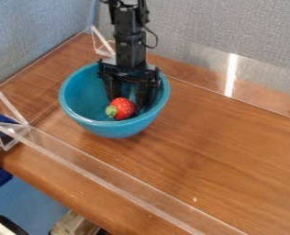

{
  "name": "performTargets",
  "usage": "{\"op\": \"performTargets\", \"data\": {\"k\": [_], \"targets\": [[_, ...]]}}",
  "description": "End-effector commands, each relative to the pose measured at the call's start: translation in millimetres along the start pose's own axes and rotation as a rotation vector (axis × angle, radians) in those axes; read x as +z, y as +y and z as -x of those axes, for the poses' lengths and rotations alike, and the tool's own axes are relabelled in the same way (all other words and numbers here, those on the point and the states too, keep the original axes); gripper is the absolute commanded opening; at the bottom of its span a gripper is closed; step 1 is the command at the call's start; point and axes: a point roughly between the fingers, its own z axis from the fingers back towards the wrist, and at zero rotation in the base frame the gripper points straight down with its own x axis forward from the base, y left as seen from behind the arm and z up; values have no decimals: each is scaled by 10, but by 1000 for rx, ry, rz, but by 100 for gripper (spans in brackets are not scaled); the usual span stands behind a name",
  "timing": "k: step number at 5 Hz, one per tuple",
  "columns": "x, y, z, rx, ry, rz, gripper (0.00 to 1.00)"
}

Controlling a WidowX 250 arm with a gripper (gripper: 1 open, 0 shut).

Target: Remove the strawberry from inside the blue bowl and put it on the table

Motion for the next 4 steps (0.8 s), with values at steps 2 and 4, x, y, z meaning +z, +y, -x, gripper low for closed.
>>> {"op": "performTargets", "data": {"k": [2,4], "targets": [[284,21,-42,-18,-83,-15,0],[451,-14,3,-44,-115,-21,0]]}}
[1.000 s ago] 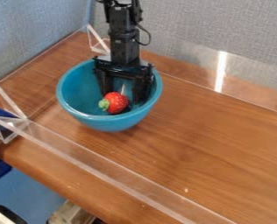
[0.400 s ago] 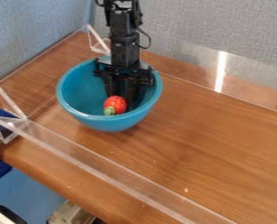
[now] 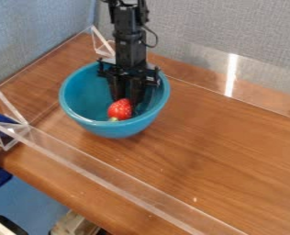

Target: Remove the strawberry from inside the blue bowl and put it on the table

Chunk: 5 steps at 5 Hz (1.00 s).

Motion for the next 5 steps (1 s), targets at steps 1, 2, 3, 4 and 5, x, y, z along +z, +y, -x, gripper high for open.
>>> {"op": "performTargets", "data": {"k": [1,2,3,4,5], "targets": [[384,-15,-12,-19,-105,-17,0],[477,-36,4,-33,-124,-21,0],[553,-63,15,-51,-140,-25,0],[616,-90,26,-68,-153,-25,0],[665,-110,38,-81,-164,-25,0]]}}
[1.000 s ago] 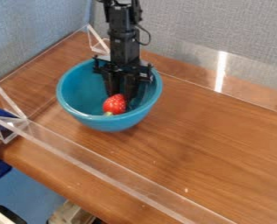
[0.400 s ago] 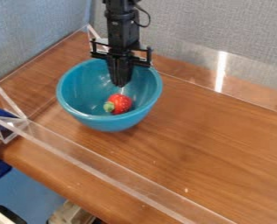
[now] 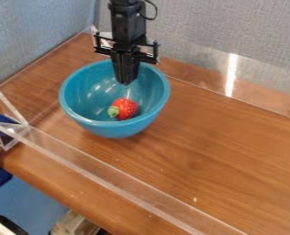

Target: Remove the strawberry from inside the blue bowl and put it on the table

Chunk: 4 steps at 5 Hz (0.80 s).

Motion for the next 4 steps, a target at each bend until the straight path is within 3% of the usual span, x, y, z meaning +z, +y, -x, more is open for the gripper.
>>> {"op": "performTargets", "data": {"k": [1,4], "targets": [[392,-79,-49,-35,-119,-24,0],[470,-127,-33,-71,-140,-22,0]]}}
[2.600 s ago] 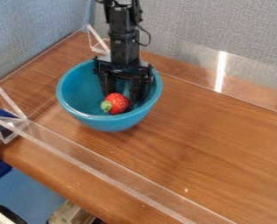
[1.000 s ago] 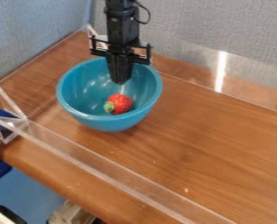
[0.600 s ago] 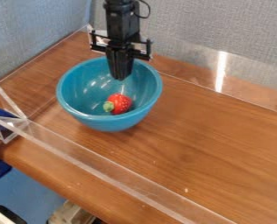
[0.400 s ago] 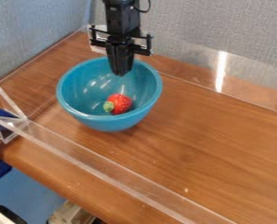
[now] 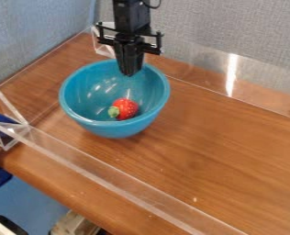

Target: Remove the strawberry from inside the blue bowl and put it on the table

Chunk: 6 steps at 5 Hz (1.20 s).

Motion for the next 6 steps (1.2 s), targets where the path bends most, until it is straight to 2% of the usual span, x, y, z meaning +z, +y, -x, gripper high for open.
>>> {"op": "performTargets", "data": {"k": [1,2,3,4,5,6], "targets": [[280,-43,-52,-34,-95,-24,100],[242,-39,-49,-41,-91,-23,100],[192,-29,-44,-44,-82,-24,0],[132,-19,-36,-45,-71,-26,100],[82,-8,-30,-48,-63,-27,0],[15,3,-18,-48,-51,-27,100]]}}
